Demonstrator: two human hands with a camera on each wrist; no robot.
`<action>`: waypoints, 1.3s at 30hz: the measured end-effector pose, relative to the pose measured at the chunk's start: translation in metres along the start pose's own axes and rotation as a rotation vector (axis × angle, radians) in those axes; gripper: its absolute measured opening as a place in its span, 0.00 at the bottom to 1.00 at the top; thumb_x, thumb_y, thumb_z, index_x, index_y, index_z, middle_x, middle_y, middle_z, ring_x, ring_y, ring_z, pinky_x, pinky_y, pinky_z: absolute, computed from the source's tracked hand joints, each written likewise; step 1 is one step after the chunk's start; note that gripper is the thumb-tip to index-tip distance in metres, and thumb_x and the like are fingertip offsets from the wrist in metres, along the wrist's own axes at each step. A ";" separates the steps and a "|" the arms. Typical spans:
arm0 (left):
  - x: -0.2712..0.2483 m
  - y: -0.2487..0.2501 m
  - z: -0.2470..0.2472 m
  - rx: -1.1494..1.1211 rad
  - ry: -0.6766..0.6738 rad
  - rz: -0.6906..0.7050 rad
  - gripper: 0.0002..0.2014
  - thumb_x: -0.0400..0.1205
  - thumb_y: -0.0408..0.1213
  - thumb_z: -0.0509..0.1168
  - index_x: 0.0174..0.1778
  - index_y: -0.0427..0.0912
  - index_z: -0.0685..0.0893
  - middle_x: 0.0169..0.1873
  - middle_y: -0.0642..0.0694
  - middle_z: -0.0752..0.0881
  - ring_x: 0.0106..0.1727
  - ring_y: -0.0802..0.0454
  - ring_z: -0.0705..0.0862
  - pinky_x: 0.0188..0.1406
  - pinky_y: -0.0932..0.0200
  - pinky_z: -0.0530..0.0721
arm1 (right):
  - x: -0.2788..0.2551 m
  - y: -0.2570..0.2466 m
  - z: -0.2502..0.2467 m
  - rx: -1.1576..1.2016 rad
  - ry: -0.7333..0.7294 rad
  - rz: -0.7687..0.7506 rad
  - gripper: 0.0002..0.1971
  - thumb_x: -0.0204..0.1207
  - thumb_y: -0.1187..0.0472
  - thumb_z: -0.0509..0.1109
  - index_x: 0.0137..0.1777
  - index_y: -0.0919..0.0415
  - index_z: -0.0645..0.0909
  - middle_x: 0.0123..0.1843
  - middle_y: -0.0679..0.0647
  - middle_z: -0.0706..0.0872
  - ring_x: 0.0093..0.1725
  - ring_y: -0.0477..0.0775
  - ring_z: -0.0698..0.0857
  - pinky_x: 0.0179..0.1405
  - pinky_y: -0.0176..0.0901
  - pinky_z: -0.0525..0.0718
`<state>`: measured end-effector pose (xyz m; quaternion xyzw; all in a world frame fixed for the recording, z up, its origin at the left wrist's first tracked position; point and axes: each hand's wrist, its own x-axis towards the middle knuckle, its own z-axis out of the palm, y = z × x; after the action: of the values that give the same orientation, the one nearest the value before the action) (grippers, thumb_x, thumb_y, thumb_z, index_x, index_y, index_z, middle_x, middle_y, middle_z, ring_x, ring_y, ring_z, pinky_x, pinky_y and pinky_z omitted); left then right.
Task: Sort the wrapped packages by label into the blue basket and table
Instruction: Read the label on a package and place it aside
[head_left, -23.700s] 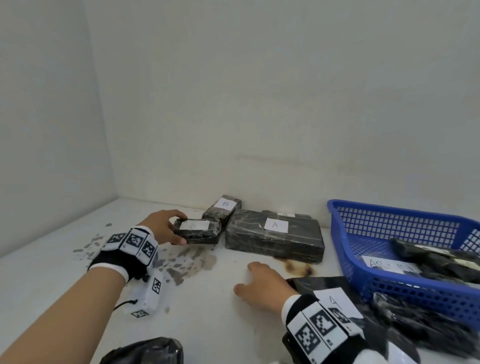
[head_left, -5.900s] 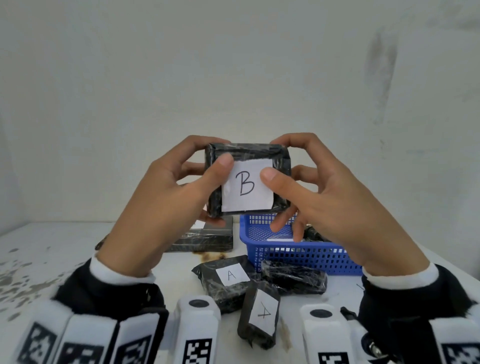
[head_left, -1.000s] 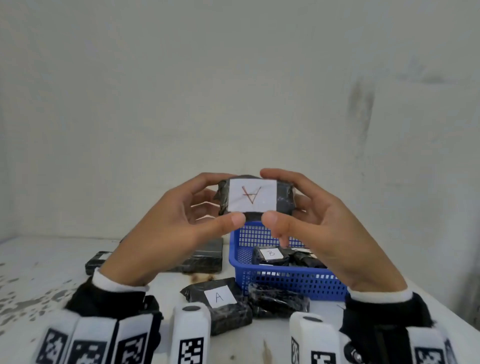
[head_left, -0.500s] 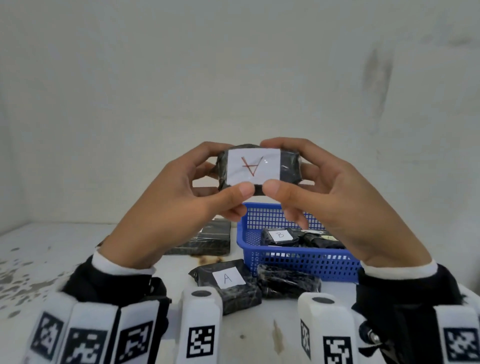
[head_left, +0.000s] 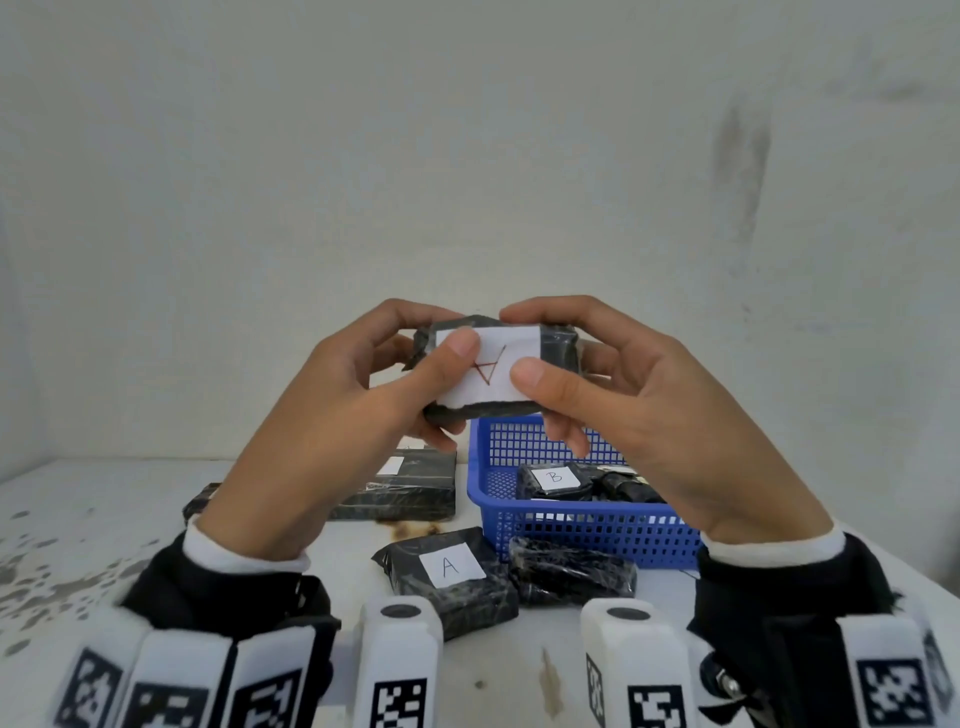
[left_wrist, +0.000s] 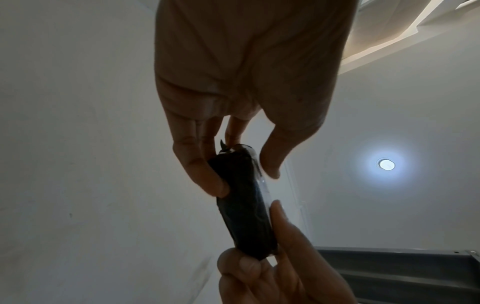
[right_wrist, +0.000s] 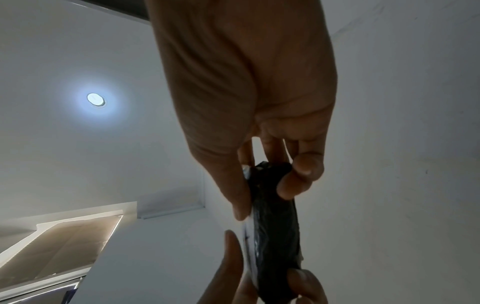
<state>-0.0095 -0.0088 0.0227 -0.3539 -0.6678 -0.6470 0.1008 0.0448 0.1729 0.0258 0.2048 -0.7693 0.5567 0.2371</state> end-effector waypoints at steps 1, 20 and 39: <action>0.000 0.000 0.000 -0.011 0.004 0.000 0.20 0.68 0.51 0.69 0.53 0.47 0.88 0.40 0.45 0.89 0.32 0.48 0.87 0.35 0.55 0.87 | 0.000 0.000 0.000 0.014 0.003 0.001 0.17 0.71 0.51 0.74 0.61 0.48 0.87 0.35 0.45 0.87 0.29 0.47 0.79 0.32 0.37 0.81; -0.001 0.003 0.004 0.002 0.044 0.007 0.20 0.72 0.48 0.77 0.59 0.51 0.86 0.54 0.54 0.89 0.45 0.50 0.91 0.52 0.48 0.88 | 0.003 0.002 -0.003 -0.017 0.087 -0.014 0.24 0.69 0.45 0.71 0.66 0.46 0.85 0.48 0.49 0.92 0.40 0.48 0.87 0.51 0.46 0.85; -0.002 0.003 0.010 0.021 0.064 0.000 0.16 0.69 0.54 0.69 0.45 0.47 0.86 0.41 0.44 0.92 0.41 0.51 0.92 0.43 0.65 0.88 | 0.002 0.002 0.001 -0.087 0.107 0.010 0.17 0.66 0.43 0.75 0.51 0.50 0.89 0.48 0.50 0.90 0.31 0.52 0.87 0.30 0.44 0.84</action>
<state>-0.0029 -0.0009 0.0224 -0.3318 -0.6710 -0.6510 0.1259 0.0422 0.1723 0.0250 0.1602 -0.7802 0.5341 0.2836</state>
